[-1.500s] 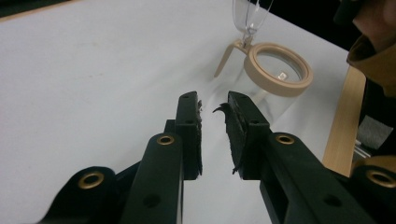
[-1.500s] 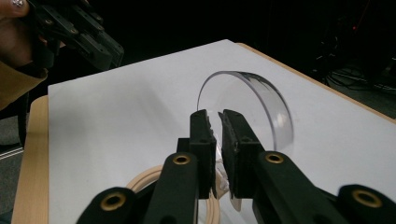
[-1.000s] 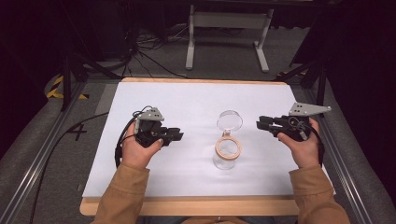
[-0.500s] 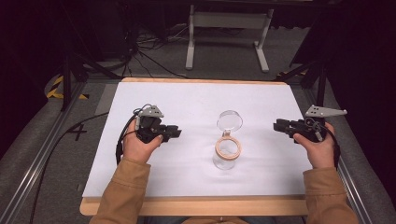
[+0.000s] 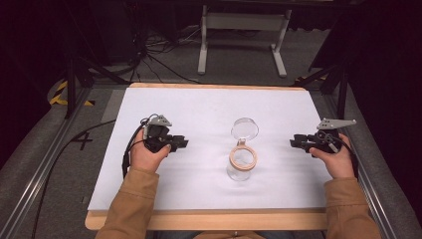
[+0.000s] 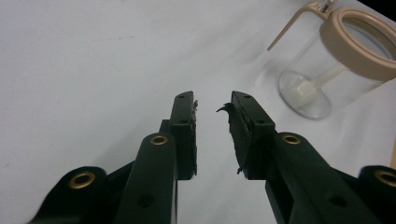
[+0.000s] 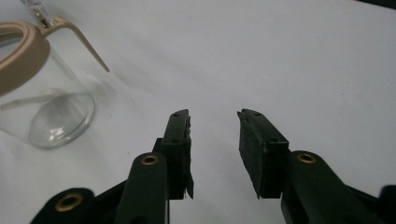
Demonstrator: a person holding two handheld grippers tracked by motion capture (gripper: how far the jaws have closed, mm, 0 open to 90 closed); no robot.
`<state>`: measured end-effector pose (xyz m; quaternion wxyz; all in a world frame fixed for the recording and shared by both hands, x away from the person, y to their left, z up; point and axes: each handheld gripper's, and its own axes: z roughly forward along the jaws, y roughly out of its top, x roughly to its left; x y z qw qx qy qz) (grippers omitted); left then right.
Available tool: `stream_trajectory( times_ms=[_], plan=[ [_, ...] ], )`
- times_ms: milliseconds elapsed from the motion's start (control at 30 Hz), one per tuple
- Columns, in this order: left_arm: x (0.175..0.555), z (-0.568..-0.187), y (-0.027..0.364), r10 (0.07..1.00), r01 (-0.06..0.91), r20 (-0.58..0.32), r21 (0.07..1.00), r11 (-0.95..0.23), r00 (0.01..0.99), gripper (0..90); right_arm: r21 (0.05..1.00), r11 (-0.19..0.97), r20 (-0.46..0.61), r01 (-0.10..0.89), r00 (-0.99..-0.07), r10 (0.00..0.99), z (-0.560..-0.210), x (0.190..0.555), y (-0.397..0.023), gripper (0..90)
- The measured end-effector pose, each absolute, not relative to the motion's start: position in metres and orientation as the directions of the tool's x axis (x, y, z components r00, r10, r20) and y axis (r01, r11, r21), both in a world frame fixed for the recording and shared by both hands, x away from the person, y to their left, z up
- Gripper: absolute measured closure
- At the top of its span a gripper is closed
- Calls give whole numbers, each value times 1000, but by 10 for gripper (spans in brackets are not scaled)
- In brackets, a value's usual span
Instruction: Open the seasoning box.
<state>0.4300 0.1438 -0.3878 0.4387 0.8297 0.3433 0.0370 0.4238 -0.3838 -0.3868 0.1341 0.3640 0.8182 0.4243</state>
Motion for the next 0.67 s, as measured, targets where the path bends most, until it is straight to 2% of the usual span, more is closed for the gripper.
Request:
stream_trajectory(
  times_ms=[133, 367, 667],
  plan=[
    [433, -395, 146, 617, 555, -241, 737, -387, 749, 709, 781, 406, 85, 475, -724, 685, -402, 428, -386, 644],
    [438, -406, 151, 631, 580, -249, 712, -396, 735, 706, 726, 434, 101, 533, -707, 700, -419, 433, -379, 650],
    [438, -404, 152, 627, 571, -242, 718, -397, 740, 687, 711, 461, 86, 532, -715, 694, -419, 432, -367, 636]
  ],
)
